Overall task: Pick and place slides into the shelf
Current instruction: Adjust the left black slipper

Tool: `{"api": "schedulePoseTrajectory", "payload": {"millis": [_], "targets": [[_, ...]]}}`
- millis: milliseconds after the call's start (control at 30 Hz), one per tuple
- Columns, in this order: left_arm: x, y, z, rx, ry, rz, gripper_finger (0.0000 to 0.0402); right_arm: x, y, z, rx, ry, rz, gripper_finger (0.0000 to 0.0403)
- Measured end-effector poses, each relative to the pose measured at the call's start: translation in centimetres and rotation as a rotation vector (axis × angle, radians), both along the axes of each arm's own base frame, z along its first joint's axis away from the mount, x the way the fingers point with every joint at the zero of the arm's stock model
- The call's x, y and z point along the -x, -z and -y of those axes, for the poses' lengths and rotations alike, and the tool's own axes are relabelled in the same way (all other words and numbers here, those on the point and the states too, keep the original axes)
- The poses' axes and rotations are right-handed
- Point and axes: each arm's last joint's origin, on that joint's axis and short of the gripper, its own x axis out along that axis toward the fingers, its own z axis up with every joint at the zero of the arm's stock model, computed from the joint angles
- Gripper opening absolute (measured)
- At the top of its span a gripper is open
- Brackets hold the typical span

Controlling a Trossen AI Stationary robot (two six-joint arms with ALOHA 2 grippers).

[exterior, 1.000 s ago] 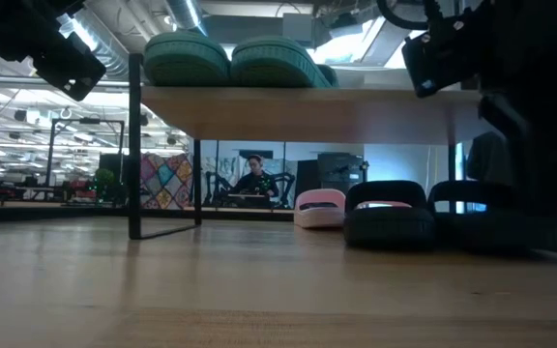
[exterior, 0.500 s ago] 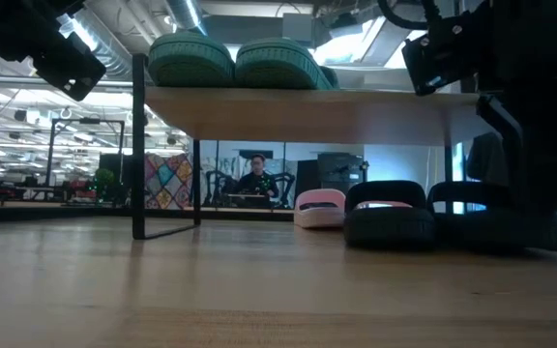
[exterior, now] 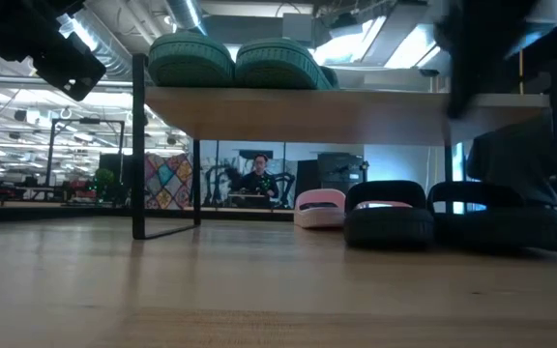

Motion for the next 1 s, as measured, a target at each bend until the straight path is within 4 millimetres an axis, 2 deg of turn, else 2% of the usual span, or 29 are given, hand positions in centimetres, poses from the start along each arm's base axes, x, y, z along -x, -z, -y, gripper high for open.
{"api": "schedulePoseTrajectory", "payload": {"millis": [133, 233, 400, 633, 1000], "targets": [[0.0, 0.0, 0.0, 0.0, 0.0, 0.0, 0.017, -1.5, -1.4, -0.4, 0.033, -0.034, 0.179, 0.019], [0.0, 0.0, 0.0, 0.001, -0.001, 0.0, 0.017, -2.4, -1.5, 0.0, 0.049, -0.056, 0.252, 0.019], [0.0, 0.0, 0.0, 0.002, -0.001, -0.001, 0.017, -3.0, 0.4, 1.4, 0.081, -0.087, 0.254, 0.019], [0.0, 0.0, 0.0, 0.003, -0.001, -0.001, 0.017, -2.2, 3.5, 2.4, 0.135, -0.148, 0.186, 0.019], [0.0, 0.0, 0.0, 0.003, -0.001, -0.001, 0.017, -1.3, 5.1, 2.8, 0.179, -0.231, 0.119, 0.019]]}}
